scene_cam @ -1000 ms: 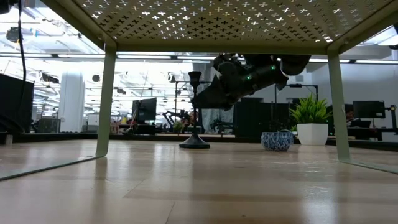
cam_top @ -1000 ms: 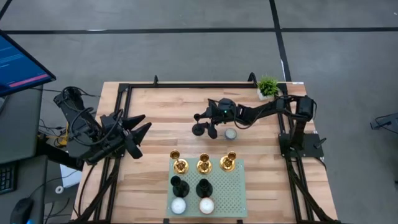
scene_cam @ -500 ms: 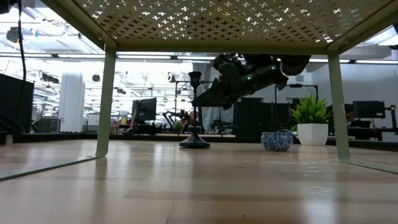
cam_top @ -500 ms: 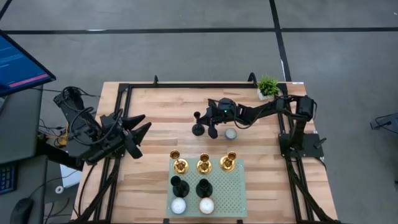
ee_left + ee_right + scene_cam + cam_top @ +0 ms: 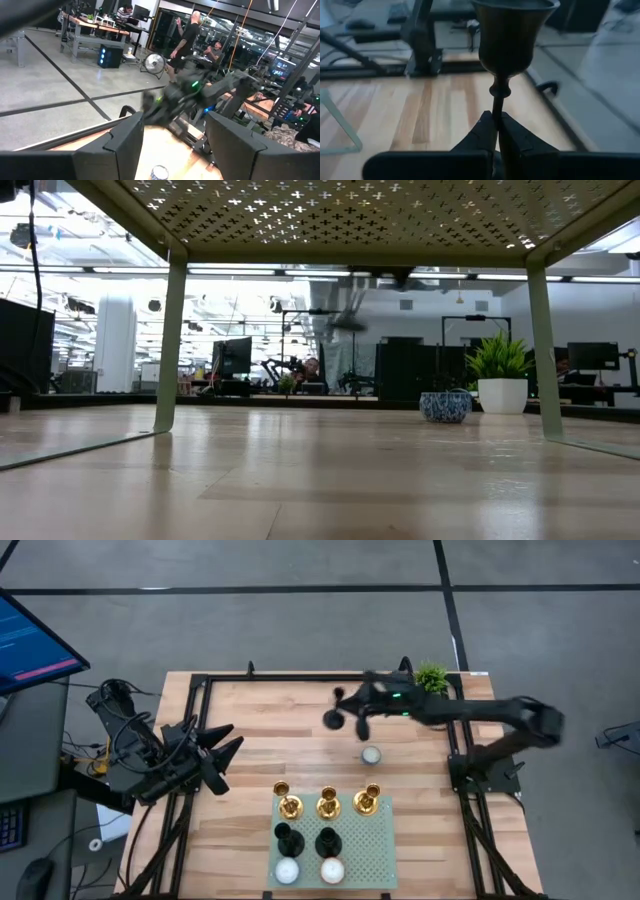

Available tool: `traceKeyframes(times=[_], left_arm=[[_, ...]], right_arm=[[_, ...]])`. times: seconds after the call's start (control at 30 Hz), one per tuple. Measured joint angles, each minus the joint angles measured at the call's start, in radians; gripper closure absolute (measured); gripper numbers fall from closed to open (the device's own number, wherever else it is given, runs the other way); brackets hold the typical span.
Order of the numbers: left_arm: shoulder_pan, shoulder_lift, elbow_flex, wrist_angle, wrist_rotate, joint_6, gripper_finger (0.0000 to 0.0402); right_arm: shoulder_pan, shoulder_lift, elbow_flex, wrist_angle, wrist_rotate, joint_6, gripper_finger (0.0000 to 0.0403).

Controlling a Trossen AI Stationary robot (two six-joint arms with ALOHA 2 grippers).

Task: Pick & Place candle stick holders
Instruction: Put the black candle holder on the shelf aligned with the other black candle holder

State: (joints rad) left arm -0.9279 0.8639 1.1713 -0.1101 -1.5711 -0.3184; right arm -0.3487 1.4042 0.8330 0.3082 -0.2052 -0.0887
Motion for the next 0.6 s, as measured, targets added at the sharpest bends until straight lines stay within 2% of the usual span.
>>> traceKeyframes(times=[0.2,0.33,0.5,0.6], left_arm=[[0.0,0.0,0.0,0.0,0.0,0.0,0.019],[0.0,0.0,0.0,0.0,0.0,0.0,0.019],[0.0,0.0,0.0,-0.001,0.0,0.0,0.019],[0.0,0.0,0.0,-0.001,0.0,0.0,0.019]], right_arm=[[-0.003,-0.374,0.0,-0.269,0.114,-0.019,0.0402],[0.036,-0.59,0.0,-0.397,0.202,0.007,0.0402],[0.133,-0.788,0.0,-0.437,0.207,0.069,0.0403],[0.225,-0.857,0.001,-0.416,0.205,0.096,0.0403]])
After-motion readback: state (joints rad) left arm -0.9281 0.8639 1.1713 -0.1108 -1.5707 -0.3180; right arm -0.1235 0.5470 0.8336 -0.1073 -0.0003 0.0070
